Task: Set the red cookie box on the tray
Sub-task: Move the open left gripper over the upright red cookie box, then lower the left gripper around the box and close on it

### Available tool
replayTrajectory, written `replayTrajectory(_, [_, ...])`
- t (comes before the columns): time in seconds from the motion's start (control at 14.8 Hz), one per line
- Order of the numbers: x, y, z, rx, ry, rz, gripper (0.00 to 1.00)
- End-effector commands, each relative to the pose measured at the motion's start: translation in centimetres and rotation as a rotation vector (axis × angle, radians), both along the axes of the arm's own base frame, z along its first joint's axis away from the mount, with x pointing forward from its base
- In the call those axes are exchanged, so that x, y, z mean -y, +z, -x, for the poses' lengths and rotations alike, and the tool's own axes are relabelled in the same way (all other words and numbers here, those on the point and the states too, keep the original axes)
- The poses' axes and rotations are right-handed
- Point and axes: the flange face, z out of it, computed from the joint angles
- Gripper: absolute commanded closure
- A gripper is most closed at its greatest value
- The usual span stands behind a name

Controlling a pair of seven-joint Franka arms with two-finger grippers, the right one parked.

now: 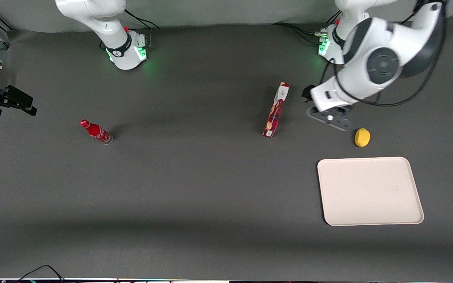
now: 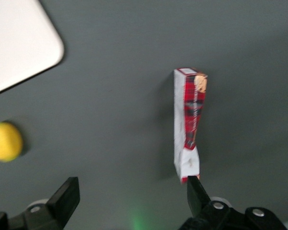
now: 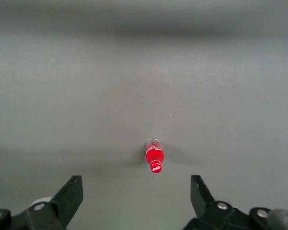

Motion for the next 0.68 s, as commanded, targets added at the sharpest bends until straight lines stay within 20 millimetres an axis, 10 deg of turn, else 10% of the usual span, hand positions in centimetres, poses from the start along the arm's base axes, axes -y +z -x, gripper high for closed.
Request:
replayTrajectory(0.0, [4.2, -5.4, 4.2, 0.071, 0.038, 0.008, 0.00])
replayTrajectory(0.61, [7.9, -15.7, 10.3, 0.155, 0.000, 0.117, 0.00])
